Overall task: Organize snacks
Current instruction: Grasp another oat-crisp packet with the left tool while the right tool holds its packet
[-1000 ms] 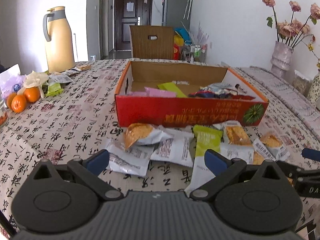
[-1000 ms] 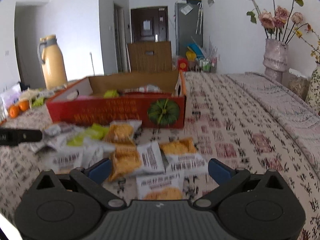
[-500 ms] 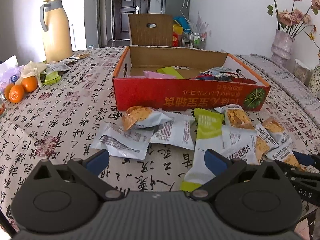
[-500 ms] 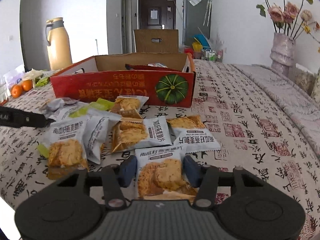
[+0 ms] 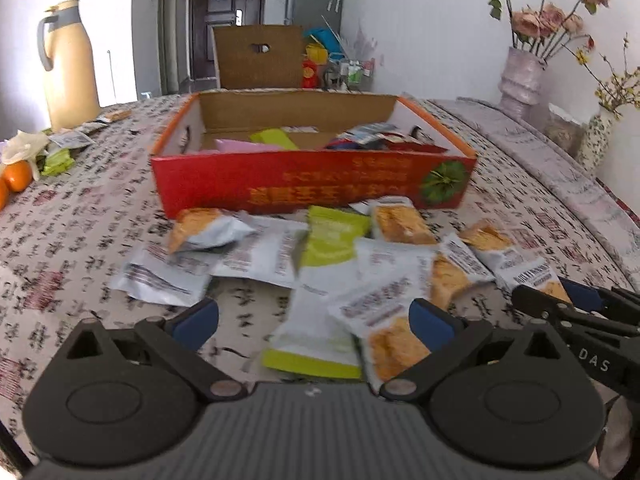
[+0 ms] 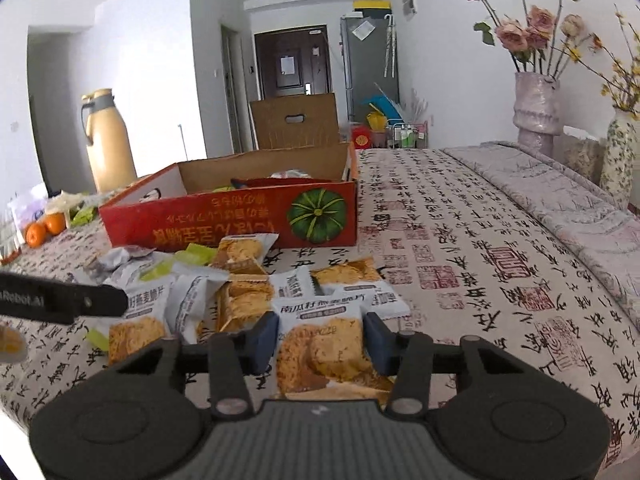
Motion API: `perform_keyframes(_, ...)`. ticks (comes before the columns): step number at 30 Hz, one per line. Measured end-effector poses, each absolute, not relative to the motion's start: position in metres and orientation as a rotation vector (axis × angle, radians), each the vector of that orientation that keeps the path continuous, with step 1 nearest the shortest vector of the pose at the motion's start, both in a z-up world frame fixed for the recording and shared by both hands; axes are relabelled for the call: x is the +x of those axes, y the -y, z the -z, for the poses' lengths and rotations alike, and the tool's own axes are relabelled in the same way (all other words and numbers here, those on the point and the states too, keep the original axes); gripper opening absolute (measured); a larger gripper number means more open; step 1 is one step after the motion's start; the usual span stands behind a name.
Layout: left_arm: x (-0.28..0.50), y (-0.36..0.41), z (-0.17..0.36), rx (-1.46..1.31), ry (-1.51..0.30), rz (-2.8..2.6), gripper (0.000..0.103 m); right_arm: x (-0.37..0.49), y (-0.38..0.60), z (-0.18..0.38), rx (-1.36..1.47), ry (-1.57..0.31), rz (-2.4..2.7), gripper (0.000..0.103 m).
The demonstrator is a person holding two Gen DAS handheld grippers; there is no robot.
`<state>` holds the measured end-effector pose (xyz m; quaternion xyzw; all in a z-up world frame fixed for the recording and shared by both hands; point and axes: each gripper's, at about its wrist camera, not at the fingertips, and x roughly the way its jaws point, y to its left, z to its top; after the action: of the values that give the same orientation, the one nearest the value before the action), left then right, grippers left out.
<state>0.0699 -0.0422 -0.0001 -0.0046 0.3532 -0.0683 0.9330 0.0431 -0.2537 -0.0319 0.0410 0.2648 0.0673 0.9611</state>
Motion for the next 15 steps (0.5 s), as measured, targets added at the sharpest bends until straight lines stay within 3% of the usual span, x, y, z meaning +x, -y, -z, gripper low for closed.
perform_keyframes(10, 0.071, 0.077, 0.009, -0.011, -0.768, 0.082, 0.103, 0.038, 0.281, 0.039, 0.159, -0.491, -0.158, 0.046)
perform_keyframes(12, 0.072, 0.083, 0.013, -0.009, -0.782, 0.064, 0.099, 0.038, 0.286, 0.043, 0.181, -0.491, -0.166, 0.046)
perform_keyframes(15, 0.071, 0.091, 0.016, 0.004, -0.788, 0.041, 0.084, 0.036, 0.290, 0.046, 0.196, -0.490, -0.187, 0.046)
